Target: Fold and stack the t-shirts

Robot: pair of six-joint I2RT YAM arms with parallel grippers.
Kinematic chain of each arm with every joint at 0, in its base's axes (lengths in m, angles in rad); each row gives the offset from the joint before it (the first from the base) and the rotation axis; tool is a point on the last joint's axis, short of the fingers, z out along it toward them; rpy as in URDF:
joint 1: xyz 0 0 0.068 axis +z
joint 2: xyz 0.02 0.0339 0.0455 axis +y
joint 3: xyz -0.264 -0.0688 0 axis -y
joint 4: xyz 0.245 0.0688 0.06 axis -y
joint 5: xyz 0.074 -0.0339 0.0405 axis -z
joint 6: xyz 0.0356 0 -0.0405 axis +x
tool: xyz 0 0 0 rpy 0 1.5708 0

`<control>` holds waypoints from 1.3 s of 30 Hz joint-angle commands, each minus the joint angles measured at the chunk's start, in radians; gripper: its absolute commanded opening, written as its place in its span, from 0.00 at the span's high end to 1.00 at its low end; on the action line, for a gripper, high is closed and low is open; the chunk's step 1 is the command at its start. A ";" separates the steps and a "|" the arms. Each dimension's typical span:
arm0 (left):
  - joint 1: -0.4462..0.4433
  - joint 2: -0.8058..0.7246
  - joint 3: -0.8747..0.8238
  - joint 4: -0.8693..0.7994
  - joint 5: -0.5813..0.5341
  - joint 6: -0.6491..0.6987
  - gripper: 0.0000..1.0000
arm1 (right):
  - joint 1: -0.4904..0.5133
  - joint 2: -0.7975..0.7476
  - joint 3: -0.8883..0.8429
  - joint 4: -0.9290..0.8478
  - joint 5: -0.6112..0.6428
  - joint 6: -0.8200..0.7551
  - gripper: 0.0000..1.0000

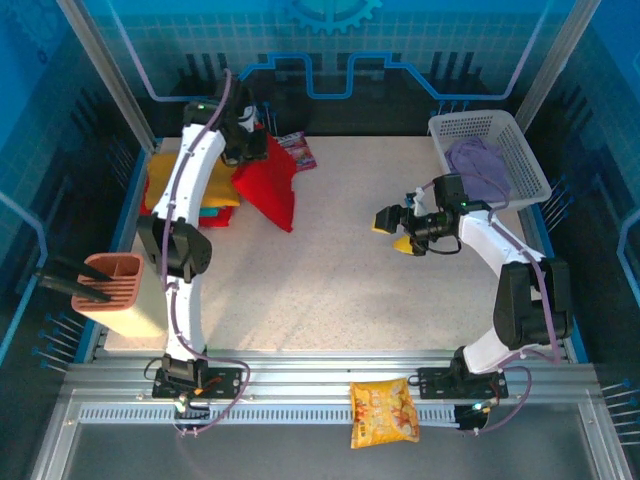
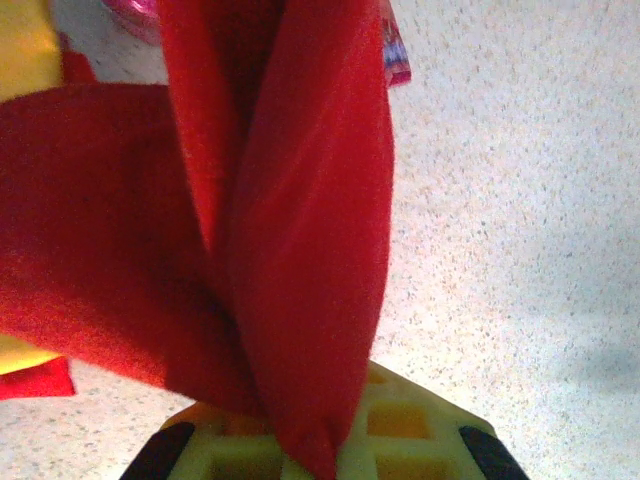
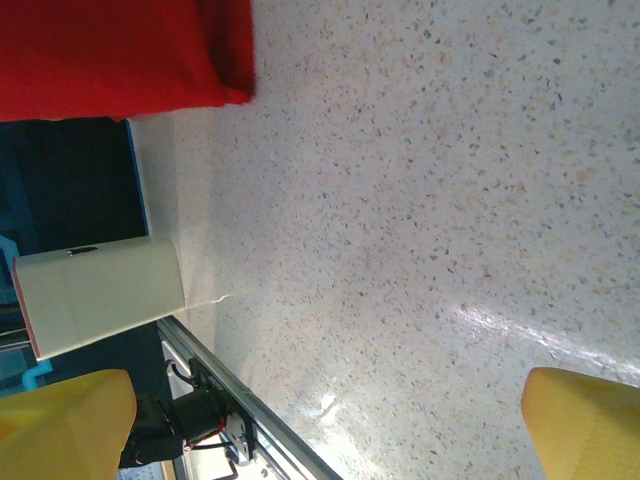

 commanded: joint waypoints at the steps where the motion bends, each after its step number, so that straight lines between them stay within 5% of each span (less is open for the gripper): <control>1: 0.017 0.032 0.104 -0.091 0.037 0.058 1.00 | 0.010 -0.021 -0.010 -0.042 0.010 -0.007 0.00; 23: 0.229 0.020 0.212 -0.088 0.109 0.154 1.00 | 0.133 0.010 0.064 -0.134 0.101 -0.003 0.00; 39: 0.274 -0.021 0.240 -0.029 0.150 0.155 1.00 | 0.190 0.044 0.100 -0.149 0.124 0.001 0.00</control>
